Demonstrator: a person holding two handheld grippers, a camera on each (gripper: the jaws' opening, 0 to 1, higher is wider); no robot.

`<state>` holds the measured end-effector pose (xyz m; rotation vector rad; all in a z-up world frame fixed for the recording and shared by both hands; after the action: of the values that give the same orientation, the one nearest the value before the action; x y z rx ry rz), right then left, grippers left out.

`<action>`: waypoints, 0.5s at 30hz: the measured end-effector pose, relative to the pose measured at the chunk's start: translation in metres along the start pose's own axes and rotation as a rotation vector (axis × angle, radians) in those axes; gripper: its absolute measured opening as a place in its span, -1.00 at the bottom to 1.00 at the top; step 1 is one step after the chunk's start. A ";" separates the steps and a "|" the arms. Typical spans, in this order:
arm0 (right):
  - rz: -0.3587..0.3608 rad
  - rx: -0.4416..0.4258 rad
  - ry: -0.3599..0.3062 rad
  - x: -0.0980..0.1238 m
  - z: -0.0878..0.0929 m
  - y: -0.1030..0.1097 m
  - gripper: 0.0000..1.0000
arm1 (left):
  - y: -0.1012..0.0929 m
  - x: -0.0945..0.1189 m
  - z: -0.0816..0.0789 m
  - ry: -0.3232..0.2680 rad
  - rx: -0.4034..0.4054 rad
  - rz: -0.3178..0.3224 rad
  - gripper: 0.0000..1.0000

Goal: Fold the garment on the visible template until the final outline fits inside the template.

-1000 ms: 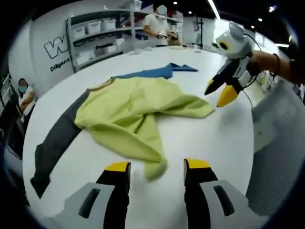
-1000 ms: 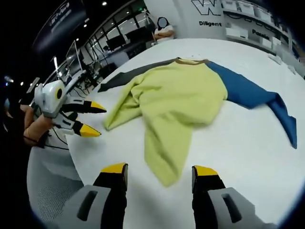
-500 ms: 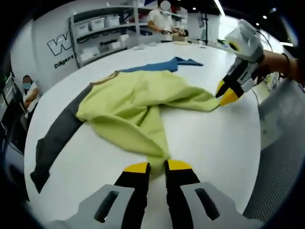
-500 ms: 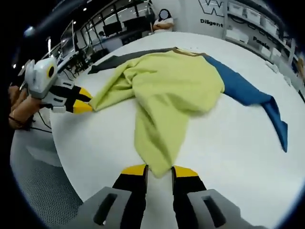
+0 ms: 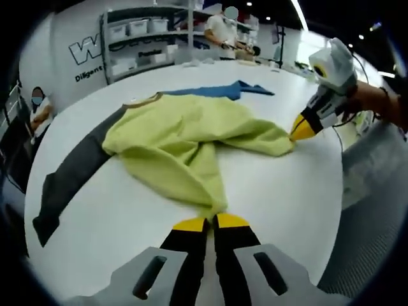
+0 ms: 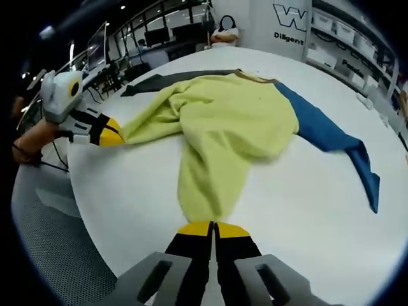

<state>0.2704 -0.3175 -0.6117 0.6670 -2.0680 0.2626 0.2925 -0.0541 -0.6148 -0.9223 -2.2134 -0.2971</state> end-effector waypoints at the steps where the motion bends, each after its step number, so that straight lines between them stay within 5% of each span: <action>1: -0.001 -0.004 -0.004 0.003 -0.001 -0.001 -1.00 | -0.001 0.002 -0.001 -0.012 0.037 0.015 -0.93; 15: -0.021 -0.095 -0.030 0.038 -0.004 -0.014 -1.00 | 0.008 0.040 -0.007 -0.038 0.075 -0.002 -0.94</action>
<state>0.2647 -0.3403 -0.5791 0.6375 -2.0869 0.1428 0.2820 -0.0301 -0.5824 -0.8918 -2.2449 -0.1977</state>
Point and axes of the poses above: the point that each gripper's makers call its tool centre point, and the gripper's own axes: x roughly backward along the fingers, y roughly to its left, z roughly out of its underside, the point moved 7 cm from there along x, roughly backward along the fingers, and after that the axes turned 1 degree about y, right-handed, at the moved point
